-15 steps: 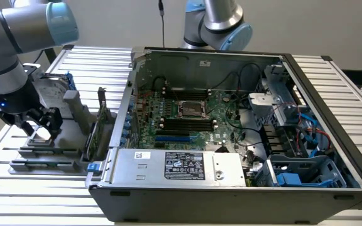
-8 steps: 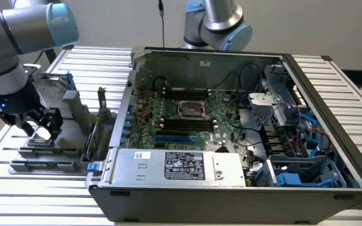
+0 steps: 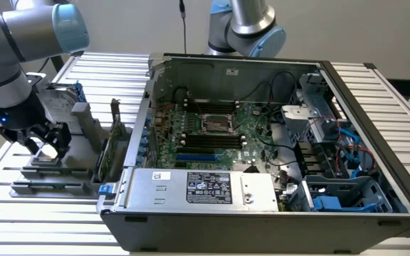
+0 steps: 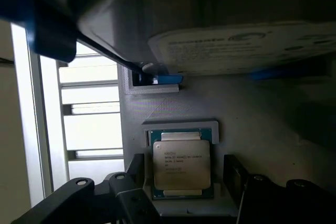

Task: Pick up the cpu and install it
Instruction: 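Pick up the cpu and move it towards the insertion slot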

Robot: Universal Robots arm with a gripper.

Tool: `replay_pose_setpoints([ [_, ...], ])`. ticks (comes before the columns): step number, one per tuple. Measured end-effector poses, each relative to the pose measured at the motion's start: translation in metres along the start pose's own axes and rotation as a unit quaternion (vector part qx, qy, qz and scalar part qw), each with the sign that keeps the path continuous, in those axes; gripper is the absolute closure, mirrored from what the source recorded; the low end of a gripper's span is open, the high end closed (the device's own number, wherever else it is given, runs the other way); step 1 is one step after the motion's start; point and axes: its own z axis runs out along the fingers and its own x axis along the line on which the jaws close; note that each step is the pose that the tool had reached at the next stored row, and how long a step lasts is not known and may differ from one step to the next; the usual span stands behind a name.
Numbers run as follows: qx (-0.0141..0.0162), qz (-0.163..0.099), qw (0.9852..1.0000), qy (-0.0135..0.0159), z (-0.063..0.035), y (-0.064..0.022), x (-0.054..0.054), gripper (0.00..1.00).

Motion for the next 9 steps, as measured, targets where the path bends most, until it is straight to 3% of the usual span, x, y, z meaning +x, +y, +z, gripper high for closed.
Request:
replay_pose_setpoints([
  [9,-0.0002,-0.007,1.0,0.0004,0.0,0.0001,0.0001,0.29],
])
